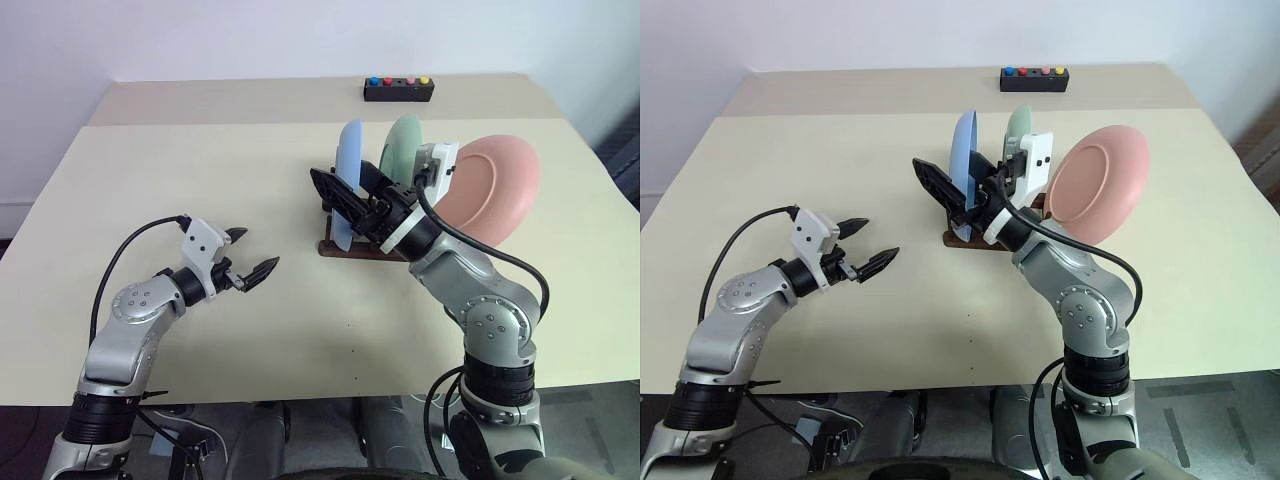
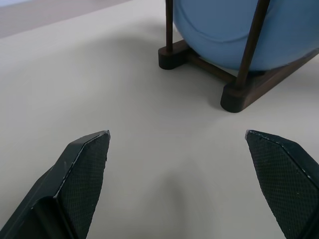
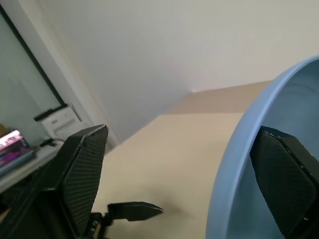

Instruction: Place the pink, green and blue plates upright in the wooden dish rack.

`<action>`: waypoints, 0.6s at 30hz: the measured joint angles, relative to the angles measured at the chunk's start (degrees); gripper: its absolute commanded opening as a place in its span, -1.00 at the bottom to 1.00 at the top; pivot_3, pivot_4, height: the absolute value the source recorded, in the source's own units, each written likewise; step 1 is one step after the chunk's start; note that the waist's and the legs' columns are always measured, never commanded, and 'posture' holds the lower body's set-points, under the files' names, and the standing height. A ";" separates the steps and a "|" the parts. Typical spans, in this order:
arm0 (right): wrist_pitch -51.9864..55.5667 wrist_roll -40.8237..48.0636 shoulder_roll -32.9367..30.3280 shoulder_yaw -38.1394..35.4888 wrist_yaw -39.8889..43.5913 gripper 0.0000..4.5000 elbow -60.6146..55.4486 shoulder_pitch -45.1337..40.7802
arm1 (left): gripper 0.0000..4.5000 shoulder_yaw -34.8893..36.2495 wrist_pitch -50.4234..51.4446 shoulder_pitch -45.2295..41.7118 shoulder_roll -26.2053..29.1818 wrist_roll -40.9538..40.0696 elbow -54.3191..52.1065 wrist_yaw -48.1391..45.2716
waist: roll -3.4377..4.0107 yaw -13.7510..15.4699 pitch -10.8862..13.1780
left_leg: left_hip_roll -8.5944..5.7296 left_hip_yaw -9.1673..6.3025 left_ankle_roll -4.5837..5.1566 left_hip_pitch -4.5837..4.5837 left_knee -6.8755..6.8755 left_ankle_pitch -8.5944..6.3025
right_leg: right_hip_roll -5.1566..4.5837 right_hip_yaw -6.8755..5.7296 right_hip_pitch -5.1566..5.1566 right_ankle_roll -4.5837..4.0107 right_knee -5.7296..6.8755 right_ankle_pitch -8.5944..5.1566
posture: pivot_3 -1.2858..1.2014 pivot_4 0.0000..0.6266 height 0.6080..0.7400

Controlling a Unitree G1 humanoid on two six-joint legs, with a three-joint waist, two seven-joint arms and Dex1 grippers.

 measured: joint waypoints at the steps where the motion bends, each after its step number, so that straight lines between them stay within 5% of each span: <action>1: -0.08 -0.42 -0.53 0.12 0.10 0.98 0.00 0.00 | 1.00 0.00 -0.01 0.00 -0.05 0.00 0.00 0.00 | 0.00 0.00 0.00 | 0.00 0.00 0.00 0.00 0.00 0.00 | 0.00 0.00 0.00 0.00 0.00 0.00 | 0.03 -0.52 1.00; 18: -3.32 -12.47 -17.12 6.10 10.79 0.98 -5.08 -4.06 | 1.00 -0.53 -0.15 -0.70 -1.14 0.94 0.26 -0.35 | 0.01 0.08 0.01 | 0.00 0.01 0.01 -0.02 0.00 -0.01 | 0.00 0.00 0.01 0.01 -0.07 0.00 | 0.03 -0.52 1.00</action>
